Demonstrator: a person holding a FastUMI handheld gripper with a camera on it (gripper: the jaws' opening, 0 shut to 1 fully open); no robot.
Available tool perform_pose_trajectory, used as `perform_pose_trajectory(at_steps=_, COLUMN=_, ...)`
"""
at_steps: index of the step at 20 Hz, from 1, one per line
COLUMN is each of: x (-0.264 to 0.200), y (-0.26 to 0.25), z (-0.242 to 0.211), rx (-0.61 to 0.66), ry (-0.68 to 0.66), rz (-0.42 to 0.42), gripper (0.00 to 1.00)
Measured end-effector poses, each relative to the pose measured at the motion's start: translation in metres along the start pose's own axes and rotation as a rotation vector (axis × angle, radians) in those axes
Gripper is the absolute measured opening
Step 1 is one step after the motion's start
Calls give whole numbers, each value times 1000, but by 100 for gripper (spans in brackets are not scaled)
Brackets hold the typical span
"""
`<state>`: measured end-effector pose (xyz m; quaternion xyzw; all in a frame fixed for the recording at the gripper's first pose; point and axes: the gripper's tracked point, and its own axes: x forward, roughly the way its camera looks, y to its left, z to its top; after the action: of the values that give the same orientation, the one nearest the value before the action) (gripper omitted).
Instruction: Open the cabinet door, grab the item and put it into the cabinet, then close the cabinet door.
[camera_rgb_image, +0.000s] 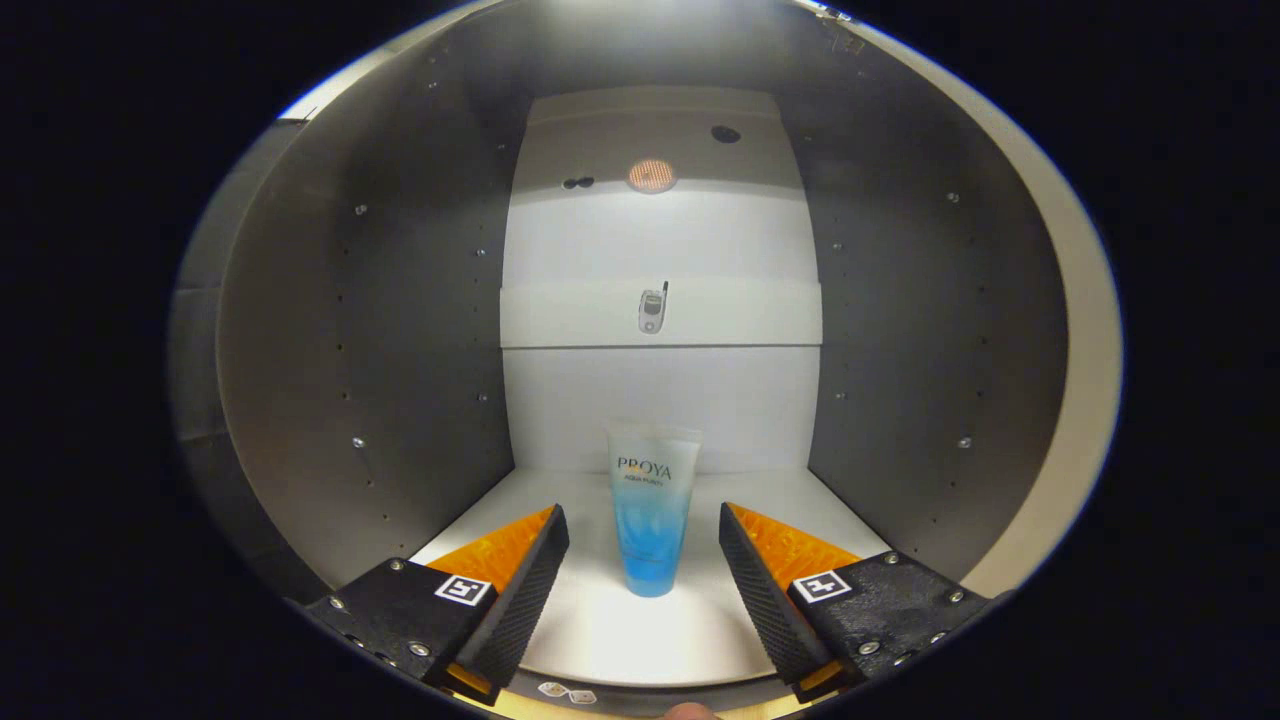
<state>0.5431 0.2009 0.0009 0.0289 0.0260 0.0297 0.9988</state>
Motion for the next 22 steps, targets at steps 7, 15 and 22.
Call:
perform_pose_trajectory(at_steps=7, x=-114, y=15, z=25, rx=-3, ry=-34, rz=11, gripper=94)
perform_pose_trajectory(at_steps=15, x=-257, y=28, z=29, rx=-17, ry=-59, rz=-3, gripper=93)
perform_pose_trajectory(at_steps=22, x=-351, y=29, z=22, rx=45, ry=-26, rz=-17, gripper=93)
